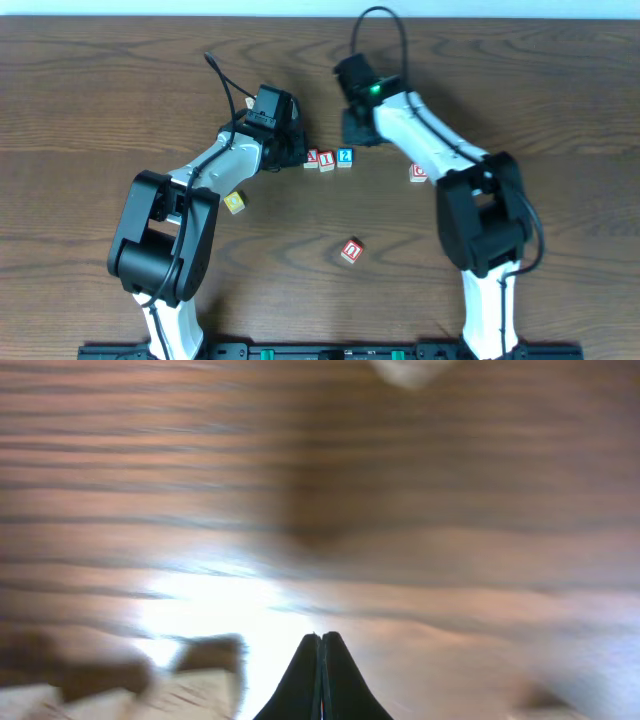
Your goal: Spell out Ai2
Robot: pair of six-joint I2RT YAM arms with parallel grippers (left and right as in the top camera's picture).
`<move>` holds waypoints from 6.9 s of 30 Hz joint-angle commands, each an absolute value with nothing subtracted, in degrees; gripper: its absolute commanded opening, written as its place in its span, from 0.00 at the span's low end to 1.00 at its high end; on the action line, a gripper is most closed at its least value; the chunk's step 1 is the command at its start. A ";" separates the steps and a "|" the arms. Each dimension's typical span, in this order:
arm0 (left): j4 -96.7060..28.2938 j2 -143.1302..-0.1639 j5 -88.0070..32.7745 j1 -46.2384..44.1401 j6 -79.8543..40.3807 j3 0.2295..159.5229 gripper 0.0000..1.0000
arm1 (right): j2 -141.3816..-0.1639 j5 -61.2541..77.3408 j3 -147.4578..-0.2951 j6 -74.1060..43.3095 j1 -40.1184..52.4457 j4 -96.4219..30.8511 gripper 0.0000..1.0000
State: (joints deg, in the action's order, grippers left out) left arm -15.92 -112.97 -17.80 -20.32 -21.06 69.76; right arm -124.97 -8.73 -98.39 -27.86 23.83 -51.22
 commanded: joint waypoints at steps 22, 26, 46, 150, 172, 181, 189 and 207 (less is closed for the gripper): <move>-16.01 -113.80 -19.14 -20.29 -22.37 69.56 0.06 | -121.99 0.49 -90.30 -23.11 27.09 -48.05 0.01; -15.99 -113.80 -19.59 -20.29 -22.79 69.56 0.06 | -121.99 2.44 -90.26 -23.16 27.09 -47.05 0.01; -15.31 -113.80 -20.80 -20.12 -22.48 69.56 0.06 | -121.97 0.64 -90.26 -23.29 27.11 -46.52 0.01; -35.33 -79.18 -7.07 2.35 -16.69 69.60 0.06 | -115.42 -4.36 -75.83 -21.39 36.80 -28.64 0.02; -35.83 -79.40 -7.09 2.33 -14.70 69.58 0.06 | -114.61 -0.95 -77.08 -21.41 36.82 -31.42 0.01; -33.12 -80.14 -11.62 0.89 -12.69 62.65 0.06 | -99.53 -7.75 -86.21 -20.08 34.70 -39.03 0.01; -11.03 -92.09 -19.35 -6.81 -21.85 53.93 0.06 | -96.18 -0.78 -85.41 -20.10 19.14 -41.52 0.02; 2.74 -108.66 -22.31 -16.80 -28.77 59.00 0.06 | -105.78 4.97 -84.95 -19.90 15.81 -43.09 0.01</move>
